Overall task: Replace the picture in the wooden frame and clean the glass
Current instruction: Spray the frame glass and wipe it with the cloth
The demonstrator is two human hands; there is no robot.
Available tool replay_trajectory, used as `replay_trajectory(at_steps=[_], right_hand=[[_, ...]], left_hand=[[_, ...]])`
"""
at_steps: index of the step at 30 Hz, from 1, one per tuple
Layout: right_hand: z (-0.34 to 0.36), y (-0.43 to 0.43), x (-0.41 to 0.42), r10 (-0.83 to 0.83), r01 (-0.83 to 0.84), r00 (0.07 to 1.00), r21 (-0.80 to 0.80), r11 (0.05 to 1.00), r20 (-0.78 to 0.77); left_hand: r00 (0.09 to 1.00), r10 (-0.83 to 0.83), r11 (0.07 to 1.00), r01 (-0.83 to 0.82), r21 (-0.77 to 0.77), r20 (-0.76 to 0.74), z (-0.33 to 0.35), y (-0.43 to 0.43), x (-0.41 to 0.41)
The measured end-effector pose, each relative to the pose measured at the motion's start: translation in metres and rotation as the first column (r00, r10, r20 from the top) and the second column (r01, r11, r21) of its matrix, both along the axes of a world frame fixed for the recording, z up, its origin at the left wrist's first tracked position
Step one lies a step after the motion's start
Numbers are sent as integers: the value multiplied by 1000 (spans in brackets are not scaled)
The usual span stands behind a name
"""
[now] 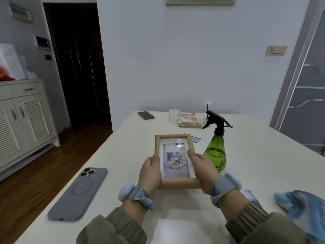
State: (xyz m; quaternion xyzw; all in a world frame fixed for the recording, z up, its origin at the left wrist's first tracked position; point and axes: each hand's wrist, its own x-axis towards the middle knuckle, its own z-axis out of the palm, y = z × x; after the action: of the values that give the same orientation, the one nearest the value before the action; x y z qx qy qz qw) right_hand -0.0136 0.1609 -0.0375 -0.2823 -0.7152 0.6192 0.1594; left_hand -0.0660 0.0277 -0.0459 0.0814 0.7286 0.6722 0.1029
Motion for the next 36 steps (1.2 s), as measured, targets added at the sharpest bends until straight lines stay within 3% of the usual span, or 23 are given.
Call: replay_trajectory(at_steps=[6,10,20,25,36], right_hand=[[-12,1,-2,-27,27,999,20,999,-40],[-16,6,-4,-45,41,996,-56,998,-80],[-11,4,4,-24,11,988,-84,996,-153],[-7,2,7,-24,8,984,-91,996,-179],[-6,-1,10,18,-31,986,-75,997,-168]], left_hand=[[993,-94,996,94,10,78,-13,3,-9],[944,-247,956,201,213,218,-11,-1,-15],[823,-477,812,277,513,310,-5,-1,-11],[764,-559,753,305,584,322,0,-5,-7],[665,-623,718,279,637,411,-3,-6,-11]])
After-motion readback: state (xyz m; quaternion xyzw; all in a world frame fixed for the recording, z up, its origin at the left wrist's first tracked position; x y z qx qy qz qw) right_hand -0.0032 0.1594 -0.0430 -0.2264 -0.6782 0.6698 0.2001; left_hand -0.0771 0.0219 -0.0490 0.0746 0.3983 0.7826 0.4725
